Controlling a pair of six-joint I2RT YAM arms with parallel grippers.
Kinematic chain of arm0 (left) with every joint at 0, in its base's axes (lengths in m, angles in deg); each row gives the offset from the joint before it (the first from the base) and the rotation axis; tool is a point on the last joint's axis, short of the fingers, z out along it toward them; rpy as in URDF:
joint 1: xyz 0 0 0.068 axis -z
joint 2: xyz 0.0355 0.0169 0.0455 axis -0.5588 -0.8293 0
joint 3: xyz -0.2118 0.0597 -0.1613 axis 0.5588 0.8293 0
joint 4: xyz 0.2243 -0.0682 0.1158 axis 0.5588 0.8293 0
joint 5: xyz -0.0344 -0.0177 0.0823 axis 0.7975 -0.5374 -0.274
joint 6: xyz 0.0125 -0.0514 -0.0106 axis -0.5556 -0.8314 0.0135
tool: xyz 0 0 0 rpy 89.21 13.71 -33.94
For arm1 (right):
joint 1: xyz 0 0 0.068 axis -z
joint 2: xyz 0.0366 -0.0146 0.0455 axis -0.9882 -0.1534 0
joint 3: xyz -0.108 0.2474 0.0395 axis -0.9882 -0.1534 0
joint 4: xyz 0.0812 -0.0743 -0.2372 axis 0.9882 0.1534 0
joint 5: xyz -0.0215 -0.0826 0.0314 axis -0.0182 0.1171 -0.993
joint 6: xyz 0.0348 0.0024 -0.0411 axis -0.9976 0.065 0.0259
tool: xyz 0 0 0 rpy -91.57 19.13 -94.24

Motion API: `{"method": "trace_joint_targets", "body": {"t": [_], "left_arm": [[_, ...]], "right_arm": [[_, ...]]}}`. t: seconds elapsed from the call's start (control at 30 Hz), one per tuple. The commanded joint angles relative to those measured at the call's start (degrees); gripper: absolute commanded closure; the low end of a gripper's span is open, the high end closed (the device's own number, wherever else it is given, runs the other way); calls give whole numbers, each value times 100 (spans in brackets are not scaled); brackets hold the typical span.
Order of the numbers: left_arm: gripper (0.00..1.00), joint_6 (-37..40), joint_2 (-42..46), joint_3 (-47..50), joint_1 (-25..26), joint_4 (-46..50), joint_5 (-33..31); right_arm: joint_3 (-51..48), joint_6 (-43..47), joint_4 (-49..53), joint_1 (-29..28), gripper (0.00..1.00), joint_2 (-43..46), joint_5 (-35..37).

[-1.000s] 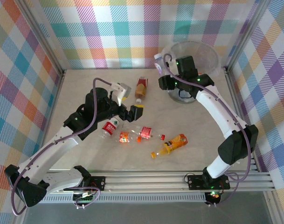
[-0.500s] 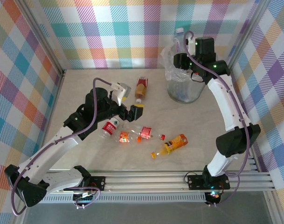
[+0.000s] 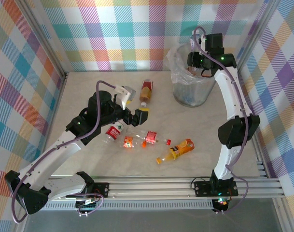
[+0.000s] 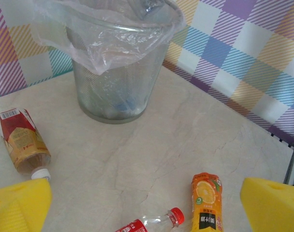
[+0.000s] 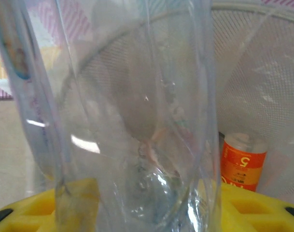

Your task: Put the plastic bottles in the bin

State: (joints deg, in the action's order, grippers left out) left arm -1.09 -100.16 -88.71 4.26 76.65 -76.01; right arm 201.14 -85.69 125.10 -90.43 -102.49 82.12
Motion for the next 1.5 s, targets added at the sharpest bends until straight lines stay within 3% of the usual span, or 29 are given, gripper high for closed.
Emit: {"method": "trace_joint_targets", "body": {"t": [0.0,0.47,0.87,1.27,1.47], "left_arm": [[0,117,2,48,78,-125,234],[0,158,-139,-55,78,116,395],[0,166,-118,-77,78,146,382],[0,160,-104,-78,72,146,395],[0,187,-55,-66,78,155,418]], "right_arm": [[384,-26,406,154,45,-194,-58],[951,182,1263,416,41,-790,-475],[1160,124,1354,425,24,-757,-526],[1256,9,1362,425,22,-341,-700],[729,-106,1083,425,22,218,-1021]]}}
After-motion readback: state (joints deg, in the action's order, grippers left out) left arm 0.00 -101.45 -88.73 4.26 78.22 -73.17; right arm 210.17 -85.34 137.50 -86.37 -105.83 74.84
